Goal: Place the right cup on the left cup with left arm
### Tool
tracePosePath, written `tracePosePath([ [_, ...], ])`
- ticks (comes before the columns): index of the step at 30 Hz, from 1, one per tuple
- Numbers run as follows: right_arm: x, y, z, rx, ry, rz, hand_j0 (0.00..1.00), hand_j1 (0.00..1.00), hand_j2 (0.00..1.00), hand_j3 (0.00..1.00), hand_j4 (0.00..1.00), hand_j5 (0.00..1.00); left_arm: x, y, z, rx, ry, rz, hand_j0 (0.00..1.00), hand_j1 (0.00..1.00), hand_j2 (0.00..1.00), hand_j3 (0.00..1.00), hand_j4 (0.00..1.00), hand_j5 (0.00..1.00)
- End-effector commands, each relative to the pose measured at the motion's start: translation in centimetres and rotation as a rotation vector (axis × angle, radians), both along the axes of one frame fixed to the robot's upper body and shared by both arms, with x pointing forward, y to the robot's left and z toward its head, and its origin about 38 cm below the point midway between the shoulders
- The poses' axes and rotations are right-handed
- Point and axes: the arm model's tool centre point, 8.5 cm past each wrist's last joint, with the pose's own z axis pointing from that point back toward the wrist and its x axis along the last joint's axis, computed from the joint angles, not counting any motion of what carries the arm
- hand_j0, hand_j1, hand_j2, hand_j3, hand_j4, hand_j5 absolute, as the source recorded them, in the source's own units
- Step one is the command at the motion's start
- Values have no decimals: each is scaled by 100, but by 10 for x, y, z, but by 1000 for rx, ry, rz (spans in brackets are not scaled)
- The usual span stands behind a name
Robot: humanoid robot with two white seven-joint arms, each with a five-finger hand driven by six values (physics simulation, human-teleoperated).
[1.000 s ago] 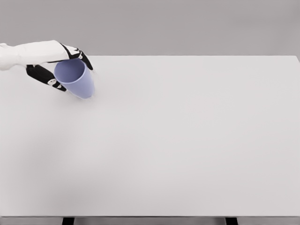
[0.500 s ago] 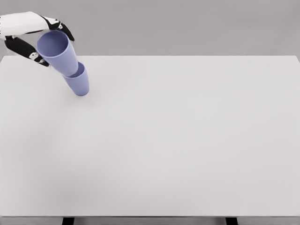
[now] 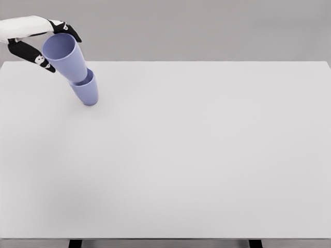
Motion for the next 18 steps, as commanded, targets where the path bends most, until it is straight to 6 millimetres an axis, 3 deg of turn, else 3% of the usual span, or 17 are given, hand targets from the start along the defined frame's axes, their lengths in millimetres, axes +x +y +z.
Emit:
tracePosePath([
  [1, 0, 0, 0, 0, 0, 0, 100, 100, 100, 100, 100, 100, 6, 5, -4, -19, 13, 27, 51, 51, 51, 51, 51, 51],
  [5, 0, 0, 0, 0, 0, 0, 100, 100, 100, 100, 100, 100, 15, 5, -14, -30, 34, 53, 51, 51, 51, 51, 51, 51],
  [18, 0, 0, 0, 0, 0, 0, 100, 100, 100, 100, 100, 100, 21, 10, -17, -41, 42, 80, 51, 51, 51, 51, 51, 51],
])
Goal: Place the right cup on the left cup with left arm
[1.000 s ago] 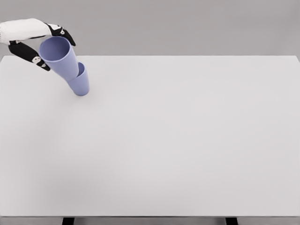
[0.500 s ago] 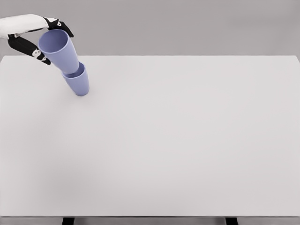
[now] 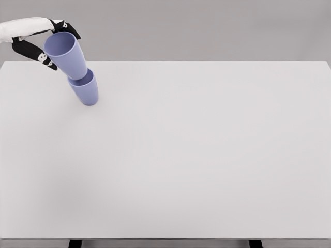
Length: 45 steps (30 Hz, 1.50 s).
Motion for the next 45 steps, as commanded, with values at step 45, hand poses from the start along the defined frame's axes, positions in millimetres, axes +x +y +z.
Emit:
tracePosePath([
  [45, 0, 0, 0, 0, 0, 1, 100, 100, 100, 100, 100, 100, 20, 11, -22, -39, 56, 98, 52, 52, 52, 52, 52, 52],
])
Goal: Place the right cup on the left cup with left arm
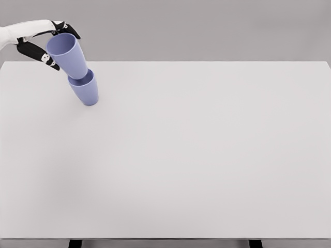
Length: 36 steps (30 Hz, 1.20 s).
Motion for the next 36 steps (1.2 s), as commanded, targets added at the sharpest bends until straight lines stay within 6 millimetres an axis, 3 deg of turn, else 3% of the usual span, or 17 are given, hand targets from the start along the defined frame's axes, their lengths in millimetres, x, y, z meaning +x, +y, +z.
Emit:
tracePosePath([
  [1, 0, 0, 0, 0, 0, 0, 100, 100, 100, 100, 100, 100, 2, 2, -2, -11, 7, 15, 52, 52, 52, 52, 52, 52],
  [25, 0, 0, 0, 0, 0, 1, 100, 100, 100, 100, 100, 100, 8, 1, -12, -28, 24, 41, 53, 53, 53, 53, 53, 53],
  [31, 0, 0, 0, 0, 0, 0, 100, 100, 100, 100, 100, 100, 8, 1, -12, -31, 25, 42, 71, 71, 71, 71, 71, 71],
  [36, 0, 0, 0, 0, 0, 0, 100, 100, 100, 100, 100, 100, 8, 1, -12, -29, 25, 42, 74, 74, 74, 74, 74, 74],
])
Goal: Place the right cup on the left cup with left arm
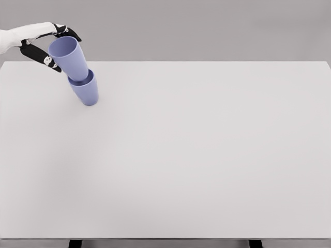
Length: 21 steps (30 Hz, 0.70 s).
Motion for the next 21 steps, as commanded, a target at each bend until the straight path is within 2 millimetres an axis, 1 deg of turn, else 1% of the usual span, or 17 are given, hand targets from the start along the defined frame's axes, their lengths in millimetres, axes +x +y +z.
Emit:
tracePosePath([
  [1, 0, 0, 0, 0, 0, 1, 100, 100, 100, 100, 100, 100, 0, 1, 0, -10, 0, 5, 78, 78, 78, 78, 78, 78],
  [4, 0, 0, 0, 0, 0, 1, 100, 100, 100, 100, 100, 100, 0, 0, 1, -10, -2, 3, 84, 84, 84, 84, 84, 84],
  [6, 0, 0, 0, 0, 0, 1, 100, 100, 100, 100, 100, 100, 0, 1, 0, -10, 0, 5, 91, 91, 91, 91, 91, 91],
  [8, 0, 0, 0, 0, 0, 1, 100, 100, 100, 100, 100, 100, 0, 0, 0, -10, 0, 3, 91, 91, 91, 91, 91, 91],
  [9, 0, 0, 0, 0, 0, 0, 100, 100, 100, 100, 100, 100, 0, 2, 0, -9, 0, 6, 94, 94, 94, 94, 94, 94],
  [11, 0, 0, 0, 0, 0, 0, 100, 100, 100, 100, 100, 100, 0, 1, 0, -9, 1, 5, 96, 96, 96, 96, 96, 96],
  [17, 0, 0, 0, 0, 0, 0, 100, 100, 100, 100, 100, 100, -1, 2, 1, -10, -1, 7, 96, 96, 96, 96, 96, 96],
  [18, 0, 0, 0, 0, 0, 1, 100, 100, 100, 100, 100, 100, -2, 6, 4, -14, -8, 11, 98, 98, 98, 98, 98, 98],
  [19, 0, 0, 0, 0, 0, 0, 100, 100, 100, 100, 100, 100, -3, 4, 15, -41, -39, 2, 100, 100, 100, 100, 100, 100],
  [21, 0, 0, 0, 0, 0, 0, 100, 100, 100, 100, 100, 100, -7, -7, 36, -66, -97, -45, 100, 100, 100, 100, 100, 100],
])
